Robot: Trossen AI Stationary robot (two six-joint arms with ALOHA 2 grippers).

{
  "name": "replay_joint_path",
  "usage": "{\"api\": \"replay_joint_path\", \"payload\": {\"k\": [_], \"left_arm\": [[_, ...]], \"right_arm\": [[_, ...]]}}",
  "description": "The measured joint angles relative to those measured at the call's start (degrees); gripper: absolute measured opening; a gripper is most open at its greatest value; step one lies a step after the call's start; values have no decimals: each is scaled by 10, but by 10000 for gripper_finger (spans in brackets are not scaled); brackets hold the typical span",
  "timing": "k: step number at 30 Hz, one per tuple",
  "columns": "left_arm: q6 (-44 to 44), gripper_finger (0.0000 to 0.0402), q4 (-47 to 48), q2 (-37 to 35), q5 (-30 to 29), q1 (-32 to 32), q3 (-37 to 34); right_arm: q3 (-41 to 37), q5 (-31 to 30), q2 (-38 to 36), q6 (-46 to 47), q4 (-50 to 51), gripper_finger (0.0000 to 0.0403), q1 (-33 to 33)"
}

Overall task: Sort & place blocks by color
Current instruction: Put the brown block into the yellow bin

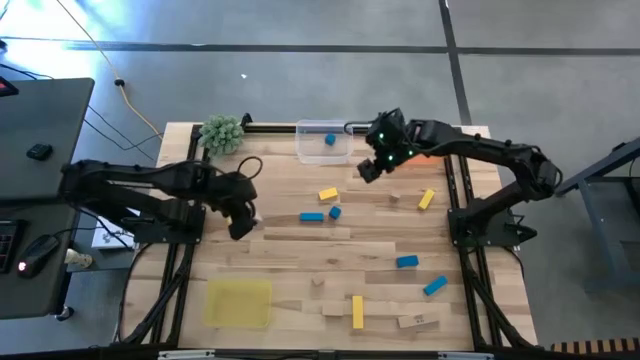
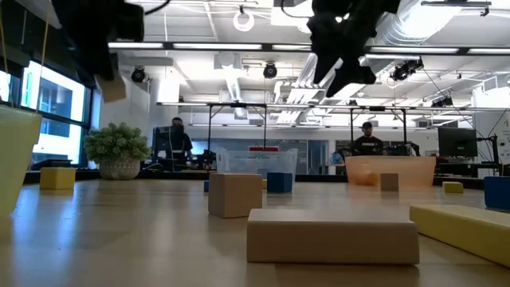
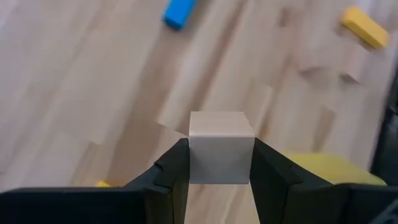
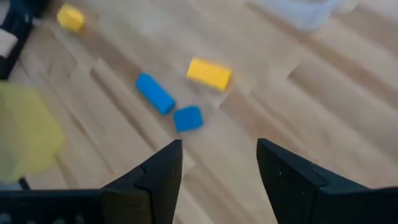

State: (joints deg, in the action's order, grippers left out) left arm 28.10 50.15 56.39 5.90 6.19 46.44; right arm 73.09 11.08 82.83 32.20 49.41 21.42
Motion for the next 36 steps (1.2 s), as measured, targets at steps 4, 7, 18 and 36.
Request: {"api": "replay_joint_path", "payload": {"k": [4,7,18,36], "left_arm": [[8,108,2,-7,26,-50,0],[37,109,4,-7,43,-101,0],[208,109,7,21,54,-288,0],[354,111,-81,177,40,-419,0]], "right_arm": [[0,0,0,6,28,195,-39],[0,0,0,6,51,195,-67],[0,-1,0,-1,148,195,-151],[0,4,0,-69,217,205,-280]]}}
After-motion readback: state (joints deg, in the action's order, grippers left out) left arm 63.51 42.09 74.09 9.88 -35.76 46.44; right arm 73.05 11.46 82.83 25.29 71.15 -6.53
